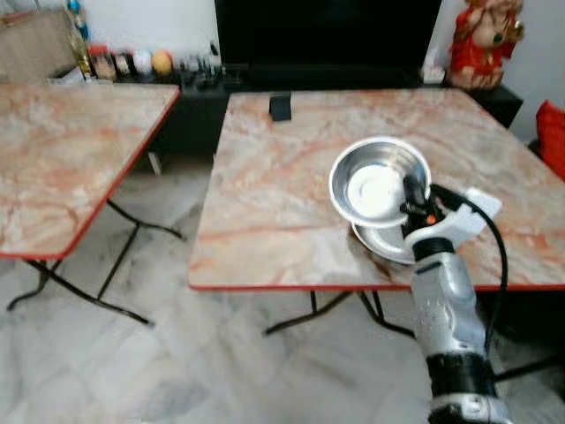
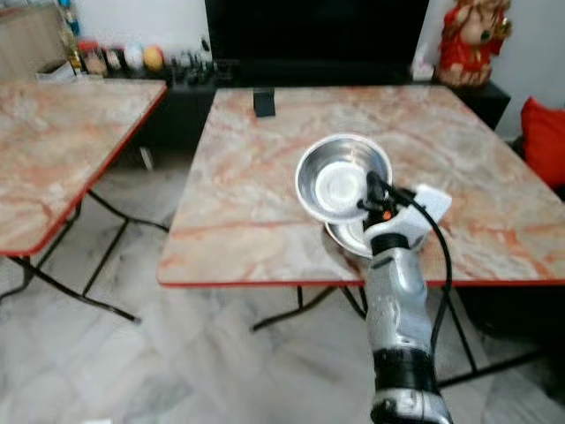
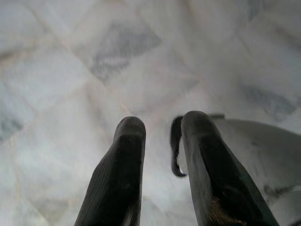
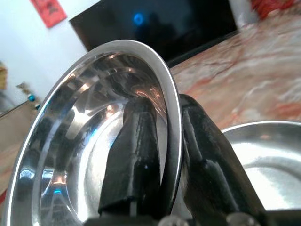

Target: Setting the table

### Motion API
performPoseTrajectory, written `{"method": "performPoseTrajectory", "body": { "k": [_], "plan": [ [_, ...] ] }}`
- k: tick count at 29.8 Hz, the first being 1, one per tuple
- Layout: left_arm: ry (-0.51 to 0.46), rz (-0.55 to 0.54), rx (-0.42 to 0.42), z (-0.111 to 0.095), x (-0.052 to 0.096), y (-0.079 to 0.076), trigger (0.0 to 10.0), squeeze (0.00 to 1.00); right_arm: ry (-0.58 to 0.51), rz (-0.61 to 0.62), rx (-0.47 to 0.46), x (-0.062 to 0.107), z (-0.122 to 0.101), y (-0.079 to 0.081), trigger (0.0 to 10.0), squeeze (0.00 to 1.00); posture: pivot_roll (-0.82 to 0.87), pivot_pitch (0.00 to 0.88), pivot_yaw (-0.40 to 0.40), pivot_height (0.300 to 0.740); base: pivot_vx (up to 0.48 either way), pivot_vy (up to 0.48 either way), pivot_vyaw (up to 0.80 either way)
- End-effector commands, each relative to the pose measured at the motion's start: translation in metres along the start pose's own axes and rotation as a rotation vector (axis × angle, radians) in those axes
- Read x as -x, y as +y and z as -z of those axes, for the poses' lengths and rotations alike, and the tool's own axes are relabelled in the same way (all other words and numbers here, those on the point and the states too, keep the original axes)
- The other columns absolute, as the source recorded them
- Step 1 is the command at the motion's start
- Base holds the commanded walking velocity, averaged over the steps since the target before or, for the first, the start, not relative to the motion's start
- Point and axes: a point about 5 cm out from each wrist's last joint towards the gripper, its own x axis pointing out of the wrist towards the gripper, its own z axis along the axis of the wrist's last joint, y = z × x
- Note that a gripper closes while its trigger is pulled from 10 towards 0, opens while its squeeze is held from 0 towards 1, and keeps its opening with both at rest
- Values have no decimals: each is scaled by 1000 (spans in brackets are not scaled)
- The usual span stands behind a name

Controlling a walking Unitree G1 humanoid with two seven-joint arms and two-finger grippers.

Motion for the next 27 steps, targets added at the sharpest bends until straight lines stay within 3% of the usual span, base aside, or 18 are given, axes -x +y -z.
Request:
{"method": "performPoseTrajectory", "body": {
  "k": [1, 8, 14, 27],
  "plan": [
    [20, -11, 2, 4, 2, 5, 10000, 0, -16, -10, 1, -3, -4, 4, 10000, 0, -48, 0, 2, 732, 0, 0, 0],
    [23, -8, 13, 4, 1, 5, 10000, 0, -19, -5, -8, -3, -4, 4, 10000, 0, -46, 0, 1, 732, 0, 0, 0],
    [24, -10, 16, 3, 1, 6, 10000, 0, -5, 0, -6, -4, -4, 4, 10000, 0, -45, 0, 1, 732, 277, 0, -489],
    [17, -2, 18, 3, 1, 4, 10000, 0, -14, -12, 0, -5, -4, 5, 10000, 0, -47, 0, -2, 732, 325, 0, 0]
  ]
}}
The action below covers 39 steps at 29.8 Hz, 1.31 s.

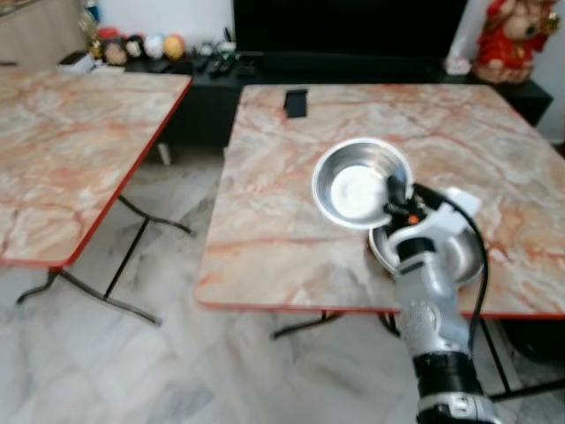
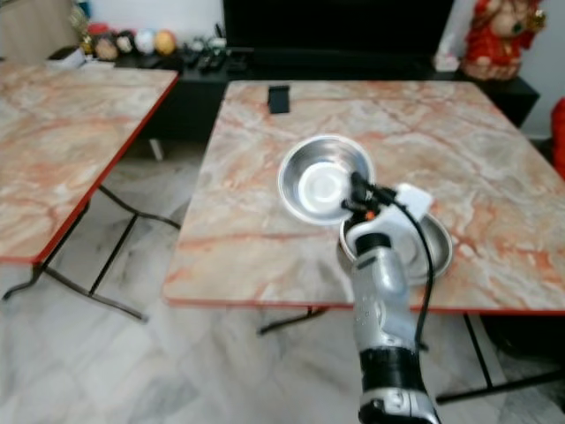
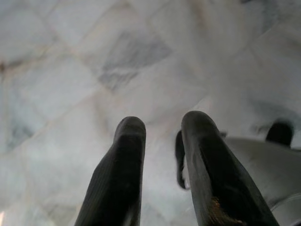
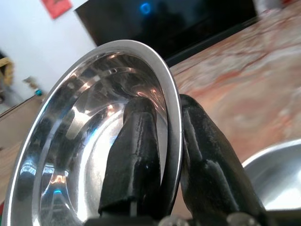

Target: Setting the table

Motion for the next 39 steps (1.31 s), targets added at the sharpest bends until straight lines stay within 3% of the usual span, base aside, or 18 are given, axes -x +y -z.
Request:
{"method": "performPoseTrajectory", "body": {
  "k": [1, 9, 18, 30, 34, 35, 39],
  "plan": [
    [4, 19, 4, 0, -1, -7, 10000, 0, -25, 18, 18, -1, -8, -7, 10000, 0, -47, 0, -2, 732, 349, 0, 0],
    [-2, 16, -4, -2, -2, -8, 10000, 0, -22, 9, 29, 0, -11, -6, 10000, 0, -62, 0, 3, 732, 128, 0, 0],
    [2, 29, -18, -1, -2, -10, 10000, 0, -32, 32, 75, 18, -31, -17, 10000, 0, -100, 0, 15, 732, 0, 0, 0],
    [7, 46, -48, -4, -3, -5, 10000, 0, 141, -45, 244, 56, -73, -31, 10000, 0, -172, 0, 39, 732, 0, 0, 0],
    [7, 60, -61, -7, -4, -8, 10000, 0, 220, 18, 216, 62, -82, -41, 10000, 0, -187, 0, 45, 732, 0, 0, 0],
    [5, 65, -64, -9, -5, -11, 10000, 0, 195, 25, 137, 59, -88, -40, 10000, 0, -191, 0, 48, 732, 0, 0, 0],
    [-3, 72, -66, -14, -7, -16, 10000, 0, 242, 100, 3, 53, -85, -46, 10000, 0, -186, 0, 43, 732, 0, 0, 0]
  ]
}}
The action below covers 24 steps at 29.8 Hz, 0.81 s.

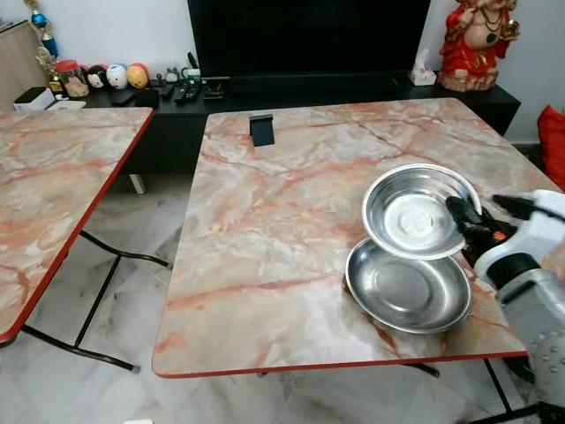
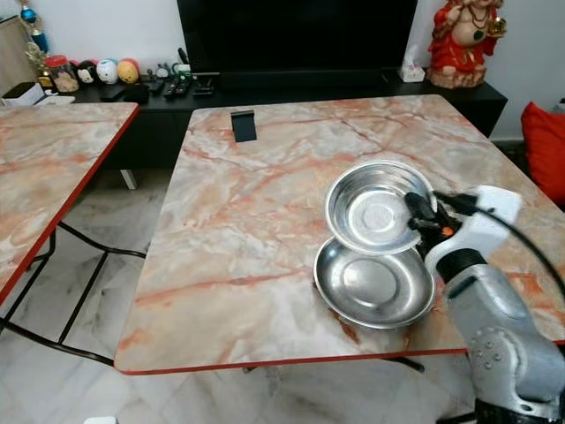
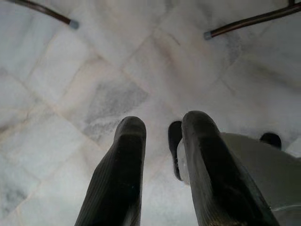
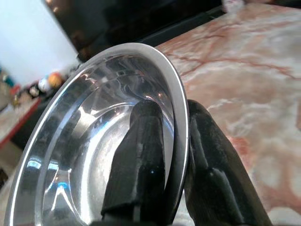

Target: Setting the table

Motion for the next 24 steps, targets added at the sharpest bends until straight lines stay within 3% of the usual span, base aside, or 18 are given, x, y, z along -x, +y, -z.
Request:
{"method": "performPoseTrajectory", "body": {
  "k": [1, 7, 15, 21, 24],
  "plan": [
    [18, 0, 1, 1, 0, -2, 10000, 0, 22, -9, -71, -4, 0, 4, 10000, 0, -181, 0, 39, 732, 0, 0, 0],
    [44, -6, 9, 5, 0, -2, 10000, 0, 136, 4, -162, -11, 15, 4, 10000, 0, -165, 0, 30, 732, 0, 0, 0],
    [122, -22, 16, 25, 6, -3, 10000, 0, 266, 41, -122, -11, 36, 0, 10000, 0, -157, 0, 31, 732, 0, 0, 0],
    [149, -23, 17, 32, 8, -8, 10000, 0, 307, 65, -86, -13, 42, -3, 10000, 0, -153, 0, 29, 732, 0, 0, 0],
    [152, -29, 19, 31, 8, -1, 10000, 0, 311, 79, -77, -15, 41, -7, 10000, 0, -153, 0, 29, 732, 0, 0, 0]
  ]
}}
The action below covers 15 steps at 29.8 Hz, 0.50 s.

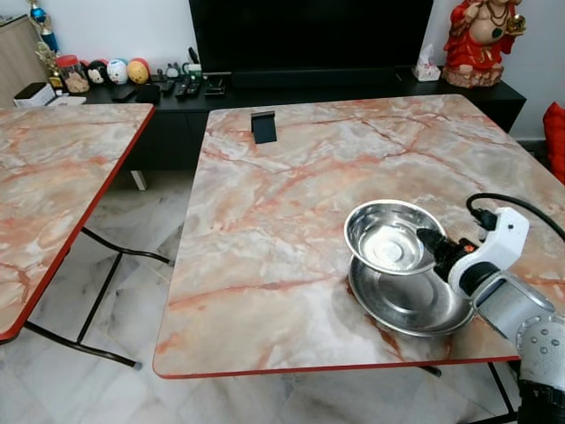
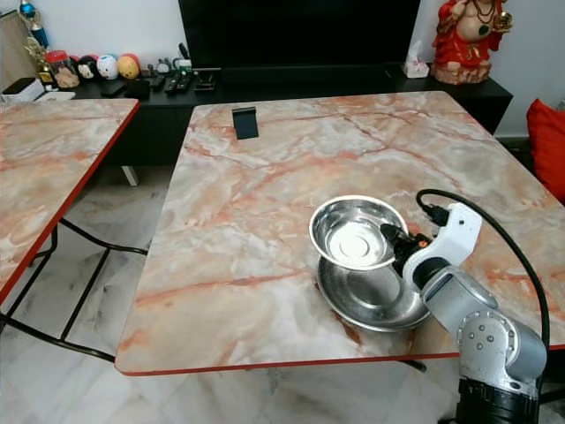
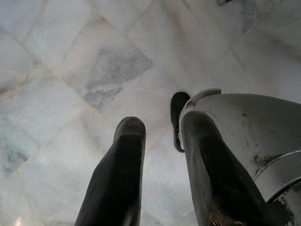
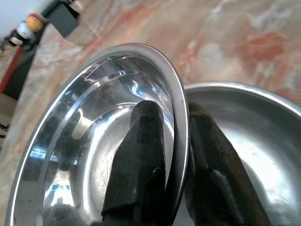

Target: Setting the table

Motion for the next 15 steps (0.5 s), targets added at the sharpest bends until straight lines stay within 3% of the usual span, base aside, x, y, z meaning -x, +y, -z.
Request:
{"method": "performPoseTrajectory", "body": {
  "k": [1, 11, 15],
  "plan": [
    [37, -4, -7, 6, 2, 5, 10000, 0, -10, 6, 19, -1, -6, 0, 10000, 0, -153, 0, 29, 732, 0, 0, 0],
    [65, -13, -5, 8, 2, 9, 10000, 0, 11, 42, 59, -1, -5, -7, 10000, 0, -159, 0, 34, 732, 0, 0, 0],
    [86, -21, -5, 12, 3, 13, 10000, 0, 38, 9, 119, -1, 1, -3, 10000, 0, -153, 0, 32, 732, 0, 0, 0]
  ]
}}
